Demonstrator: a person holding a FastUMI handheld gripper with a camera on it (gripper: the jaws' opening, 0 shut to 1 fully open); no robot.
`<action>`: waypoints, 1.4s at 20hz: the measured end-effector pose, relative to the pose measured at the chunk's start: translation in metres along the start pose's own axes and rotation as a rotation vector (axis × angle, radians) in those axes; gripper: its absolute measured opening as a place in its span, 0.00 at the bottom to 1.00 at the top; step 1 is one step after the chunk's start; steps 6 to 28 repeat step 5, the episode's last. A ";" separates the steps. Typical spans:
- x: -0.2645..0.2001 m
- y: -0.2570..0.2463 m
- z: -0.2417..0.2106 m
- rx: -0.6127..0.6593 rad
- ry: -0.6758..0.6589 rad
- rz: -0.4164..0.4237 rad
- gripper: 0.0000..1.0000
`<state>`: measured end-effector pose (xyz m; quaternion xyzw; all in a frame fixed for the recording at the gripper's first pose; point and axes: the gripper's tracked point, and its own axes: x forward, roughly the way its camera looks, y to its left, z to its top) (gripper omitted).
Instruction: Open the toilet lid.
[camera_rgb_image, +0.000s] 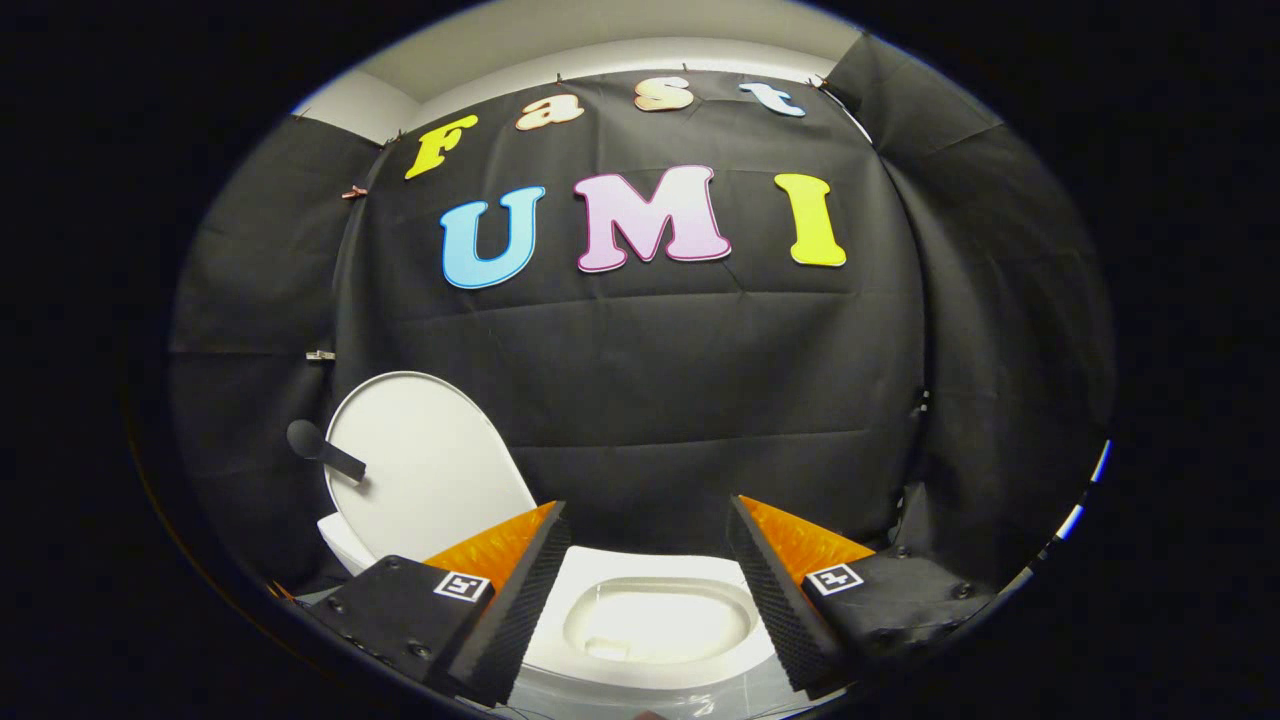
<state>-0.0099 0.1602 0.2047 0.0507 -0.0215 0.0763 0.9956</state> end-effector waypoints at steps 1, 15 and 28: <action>0.001 -0.001 0.001 0.012 -0.007 0.002 0.99; 0.003 0.001 -0.004 0.023 -0.006 0.009 0.99; 0.003 0.001 -0.004 0.023 -0.006 0.009 0.99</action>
